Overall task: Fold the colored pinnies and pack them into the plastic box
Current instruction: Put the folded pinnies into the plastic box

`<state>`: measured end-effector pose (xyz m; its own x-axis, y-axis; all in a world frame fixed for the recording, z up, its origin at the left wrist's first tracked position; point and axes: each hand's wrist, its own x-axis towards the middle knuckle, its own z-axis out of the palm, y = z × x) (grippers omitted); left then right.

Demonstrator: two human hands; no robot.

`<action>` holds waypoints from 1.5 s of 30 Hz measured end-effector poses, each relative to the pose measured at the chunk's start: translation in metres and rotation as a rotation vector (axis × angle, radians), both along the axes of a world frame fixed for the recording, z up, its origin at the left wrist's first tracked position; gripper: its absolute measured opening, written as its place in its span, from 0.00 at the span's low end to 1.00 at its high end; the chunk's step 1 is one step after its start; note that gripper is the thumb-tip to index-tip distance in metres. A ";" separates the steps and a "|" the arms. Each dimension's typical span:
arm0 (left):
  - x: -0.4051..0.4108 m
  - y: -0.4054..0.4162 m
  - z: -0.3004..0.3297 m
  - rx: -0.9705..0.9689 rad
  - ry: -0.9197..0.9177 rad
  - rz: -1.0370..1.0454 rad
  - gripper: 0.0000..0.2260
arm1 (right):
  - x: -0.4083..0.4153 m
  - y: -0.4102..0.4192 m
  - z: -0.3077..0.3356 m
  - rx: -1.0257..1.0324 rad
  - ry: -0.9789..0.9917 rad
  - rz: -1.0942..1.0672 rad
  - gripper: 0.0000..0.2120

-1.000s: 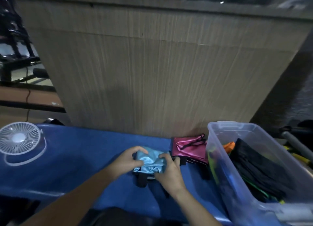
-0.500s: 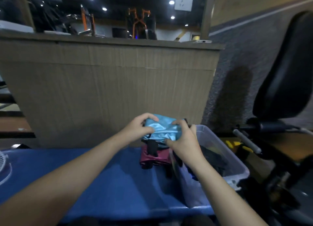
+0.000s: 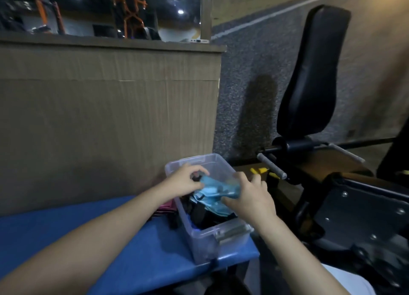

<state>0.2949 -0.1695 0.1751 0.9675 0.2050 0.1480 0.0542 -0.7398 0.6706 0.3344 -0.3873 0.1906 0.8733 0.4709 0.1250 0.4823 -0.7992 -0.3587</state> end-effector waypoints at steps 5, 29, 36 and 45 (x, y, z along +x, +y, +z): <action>-0.013 0.012 -0.009 -0.022 -0.041 0.036 0.16 | 0.000 0.009 -0.006 0.114 0.015 0.079 0.31; -0.161 0.169 -0.110 -0.254 -0.041 0.442 0.10 | -0.084 0.192 -0.129 0.391 0.211 0.263 0.29; -0.108 0.188 -0.152 -0.475 -0.020 0.491 0.09 | -0.048 0.240 -0.170 0.347 0.225 0.230 0.32; -0.035 0.207 -0.186 -0.385 0.112 0.575 0.11 | -0.019 0.268 -0.202 0.229 0.147 0.138 0.31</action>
